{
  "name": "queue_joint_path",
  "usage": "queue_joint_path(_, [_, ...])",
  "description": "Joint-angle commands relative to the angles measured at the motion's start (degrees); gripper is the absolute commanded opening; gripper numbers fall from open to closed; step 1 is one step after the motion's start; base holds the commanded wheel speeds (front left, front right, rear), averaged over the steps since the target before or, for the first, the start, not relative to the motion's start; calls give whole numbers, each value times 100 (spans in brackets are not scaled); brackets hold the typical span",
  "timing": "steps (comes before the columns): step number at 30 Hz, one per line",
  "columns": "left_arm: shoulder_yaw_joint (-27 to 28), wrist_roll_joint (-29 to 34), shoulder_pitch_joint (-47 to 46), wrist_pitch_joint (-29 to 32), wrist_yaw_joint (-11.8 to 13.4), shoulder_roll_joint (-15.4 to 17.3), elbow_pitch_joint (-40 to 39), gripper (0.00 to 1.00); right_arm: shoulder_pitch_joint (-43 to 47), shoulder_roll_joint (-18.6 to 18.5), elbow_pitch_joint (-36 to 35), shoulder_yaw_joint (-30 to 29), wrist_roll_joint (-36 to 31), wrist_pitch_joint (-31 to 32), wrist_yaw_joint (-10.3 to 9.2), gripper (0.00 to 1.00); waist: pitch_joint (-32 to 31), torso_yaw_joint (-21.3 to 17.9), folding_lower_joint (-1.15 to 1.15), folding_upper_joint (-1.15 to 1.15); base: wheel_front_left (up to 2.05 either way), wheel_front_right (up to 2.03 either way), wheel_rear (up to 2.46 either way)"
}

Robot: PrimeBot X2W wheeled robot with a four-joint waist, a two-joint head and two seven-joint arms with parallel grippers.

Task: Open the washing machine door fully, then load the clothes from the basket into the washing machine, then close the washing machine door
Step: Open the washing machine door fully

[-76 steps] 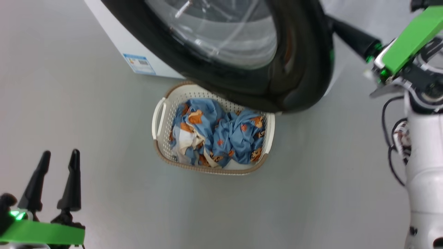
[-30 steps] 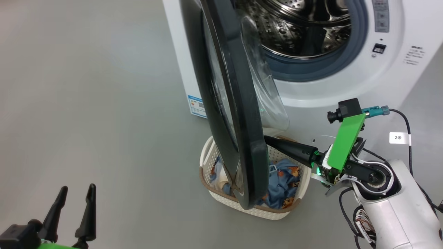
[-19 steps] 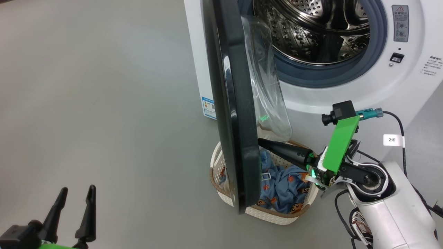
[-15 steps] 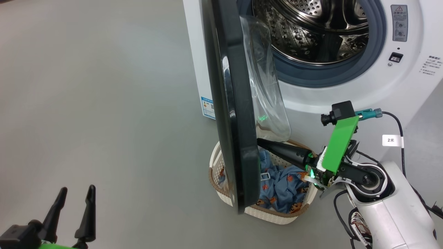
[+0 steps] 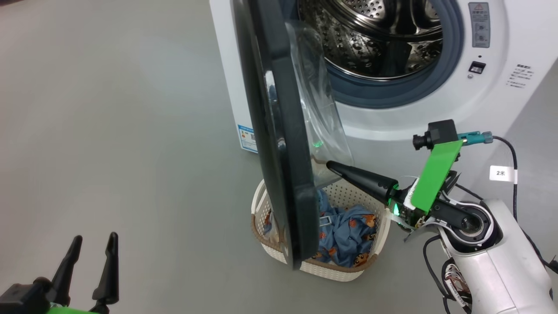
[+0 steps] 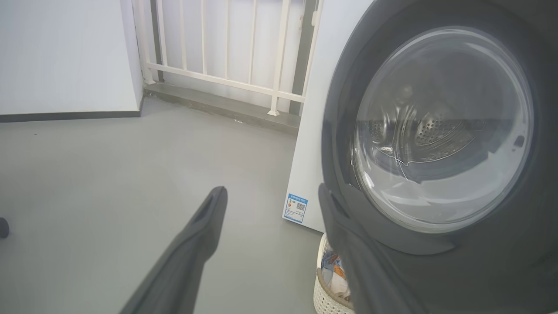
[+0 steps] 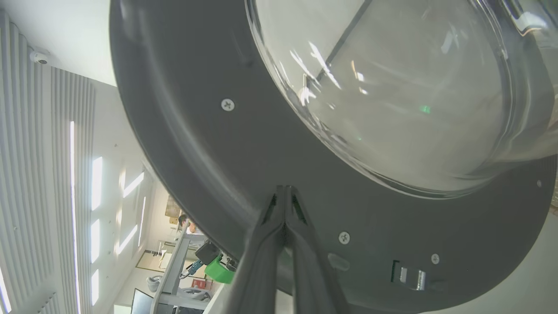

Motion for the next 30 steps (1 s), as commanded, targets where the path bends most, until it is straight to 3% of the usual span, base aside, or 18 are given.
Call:
queue_joint_path(1, [235, 41, -68, -37, 4, 160, -110, 100, 41, 19, -268, 12, -73, -82, 34, 97, -34, -96, 0, 0, 0, 0, 0])
queue_joint_path(8, [254, 72, -48, -37, 4, 148, -147, 100, 250, -54, -699, -47, -235, -333, 34, 100, -87, -330, 0, 0, 0, 0, 0])
queue_joint_path(16, [311, 133, 16, -37, 4, 111, -222, 100, 570, -321, -1390, 26, -951, -1174, 34, 100, -157, -697, 0, 0, 0, 0, 0])
queue_joint_path(30, [493, 235, 73, -37, 4, 57, -385, 100, 931, -1067, -2146, 667, -2663, -4026, 34, 100, -189, -1340, 0, 0, 0, 0, 0])
